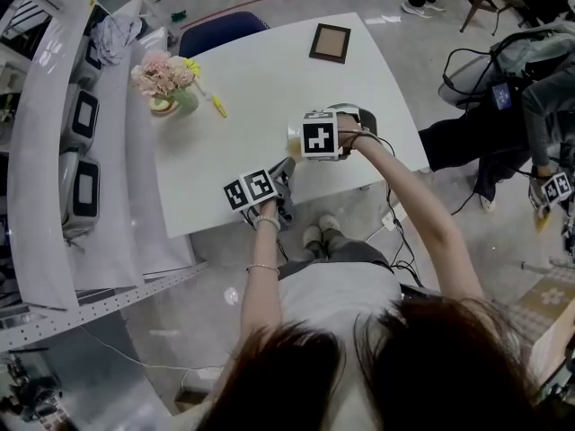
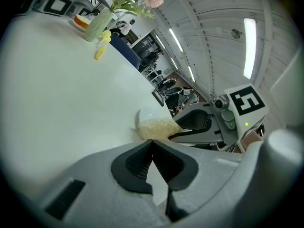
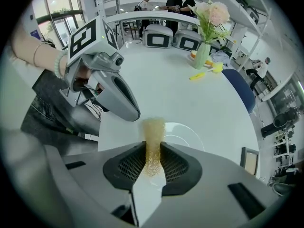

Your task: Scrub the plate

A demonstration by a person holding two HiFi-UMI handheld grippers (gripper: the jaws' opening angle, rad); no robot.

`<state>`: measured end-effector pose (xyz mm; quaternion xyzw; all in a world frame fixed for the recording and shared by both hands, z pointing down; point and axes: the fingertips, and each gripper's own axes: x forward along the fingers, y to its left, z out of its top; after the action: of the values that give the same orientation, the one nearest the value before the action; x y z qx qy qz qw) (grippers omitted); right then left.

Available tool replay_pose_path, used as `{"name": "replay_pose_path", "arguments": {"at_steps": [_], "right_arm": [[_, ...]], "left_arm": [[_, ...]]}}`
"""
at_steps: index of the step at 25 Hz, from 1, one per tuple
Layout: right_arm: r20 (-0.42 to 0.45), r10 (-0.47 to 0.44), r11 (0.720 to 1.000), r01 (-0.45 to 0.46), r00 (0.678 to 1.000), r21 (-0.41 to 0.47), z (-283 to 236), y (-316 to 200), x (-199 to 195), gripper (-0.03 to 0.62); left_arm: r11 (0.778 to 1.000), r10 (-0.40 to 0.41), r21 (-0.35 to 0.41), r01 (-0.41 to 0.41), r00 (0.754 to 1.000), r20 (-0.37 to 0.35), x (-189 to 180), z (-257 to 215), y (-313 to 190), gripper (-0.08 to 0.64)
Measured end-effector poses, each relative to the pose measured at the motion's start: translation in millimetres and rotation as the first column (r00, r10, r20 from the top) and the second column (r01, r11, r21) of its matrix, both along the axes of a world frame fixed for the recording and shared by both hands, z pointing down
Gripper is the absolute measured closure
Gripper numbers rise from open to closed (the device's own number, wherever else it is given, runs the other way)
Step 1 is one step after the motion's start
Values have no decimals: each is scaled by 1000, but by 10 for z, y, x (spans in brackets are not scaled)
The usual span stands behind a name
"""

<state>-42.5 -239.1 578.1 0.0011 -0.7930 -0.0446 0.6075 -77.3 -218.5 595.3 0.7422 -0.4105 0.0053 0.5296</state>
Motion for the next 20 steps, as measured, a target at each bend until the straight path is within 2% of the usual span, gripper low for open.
{"name": "replay_pose_path", "arguments": {"at_steps": [15,20], "right_arm": [[-15,-4,1000,4,1000,25,31,-225,-20,506],[4,-16,999,16,1000,30,15,-292,-64,506]], "left_arm": [[1000,-23,5,23,1000,3,-37,-39,-67,549],[1000,-24,7,24,1000,4,-36,-47,-85,549]]}}
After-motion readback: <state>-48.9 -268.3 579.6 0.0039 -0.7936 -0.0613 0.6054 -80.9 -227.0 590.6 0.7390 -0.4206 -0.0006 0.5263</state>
